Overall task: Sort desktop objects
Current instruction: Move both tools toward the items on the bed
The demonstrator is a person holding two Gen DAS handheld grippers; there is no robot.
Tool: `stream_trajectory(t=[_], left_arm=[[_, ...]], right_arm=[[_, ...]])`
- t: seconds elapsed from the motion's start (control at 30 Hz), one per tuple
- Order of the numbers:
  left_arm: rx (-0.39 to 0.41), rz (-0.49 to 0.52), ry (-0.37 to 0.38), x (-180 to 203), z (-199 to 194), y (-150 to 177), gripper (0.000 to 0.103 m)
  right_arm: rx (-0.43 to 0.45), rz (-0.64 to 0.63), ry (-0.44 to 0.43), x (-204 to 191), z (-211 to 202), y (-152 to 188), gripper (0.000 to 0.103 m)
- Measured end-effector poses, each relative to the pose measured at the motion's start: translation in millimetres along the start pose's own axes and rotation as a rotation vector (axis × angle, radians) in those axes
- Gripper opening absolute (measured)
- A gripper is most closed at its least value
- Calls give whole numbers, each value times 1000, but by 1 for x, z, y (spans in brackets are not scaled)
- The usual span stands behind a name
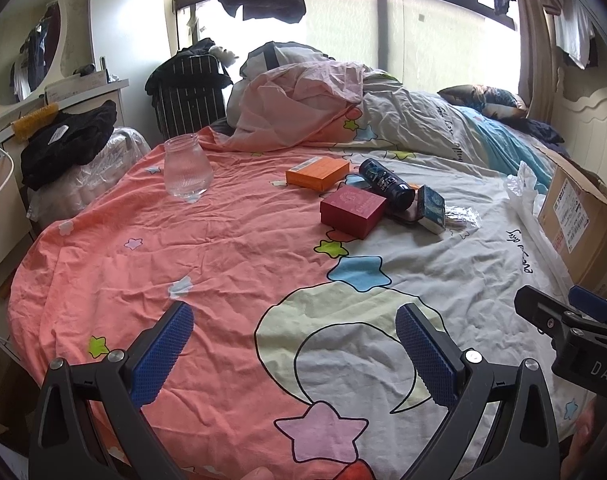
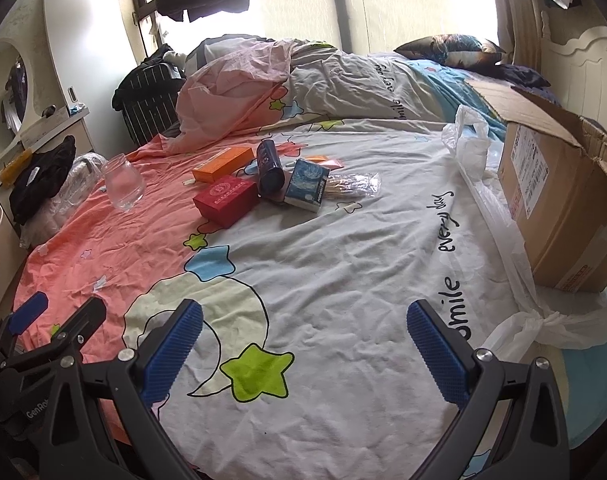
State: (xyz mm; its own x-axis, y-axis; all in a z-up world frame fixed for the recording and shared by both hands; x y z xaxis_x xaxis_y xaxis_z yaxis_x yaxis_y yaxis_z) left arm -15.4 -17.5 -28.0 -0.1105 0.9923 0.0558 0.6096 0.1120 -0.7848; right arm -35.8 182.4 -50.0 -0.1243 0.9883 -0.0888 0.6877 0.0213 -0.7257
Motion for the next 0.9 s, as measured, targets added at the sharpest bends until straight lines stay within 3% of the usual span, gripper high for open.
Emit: stream_trajectory(t=[0.3, 0.9], left_arm=[[-10, 2, 13, 2, 1, 2, 103], [-38, 28, 15, 13, 16, 8, 103]], right_arm=[[-40, 56, -85, 4, 9, 6, 103], [-85, -30, -10, 2, 22, 11, 102]])
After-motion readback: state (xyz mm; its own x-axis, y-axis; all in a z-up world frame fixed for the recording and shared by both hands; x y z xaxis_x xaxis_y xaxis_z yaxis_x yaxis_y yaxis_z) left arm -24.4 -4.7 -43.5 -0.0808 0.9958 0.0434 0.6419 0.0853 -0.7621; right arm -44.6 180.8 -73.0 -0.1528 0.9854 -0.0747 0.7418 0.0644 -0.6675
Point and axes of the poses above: each gripper's, at about its wrist camera, not at the fingertips, and z roughly the way its jaws point, x to its right, y to its underside, the point moved 5 cm from there along z, roughly the way its jaws point, and after that the axes turned 6 degrees about -z, right-handed, at the moved point
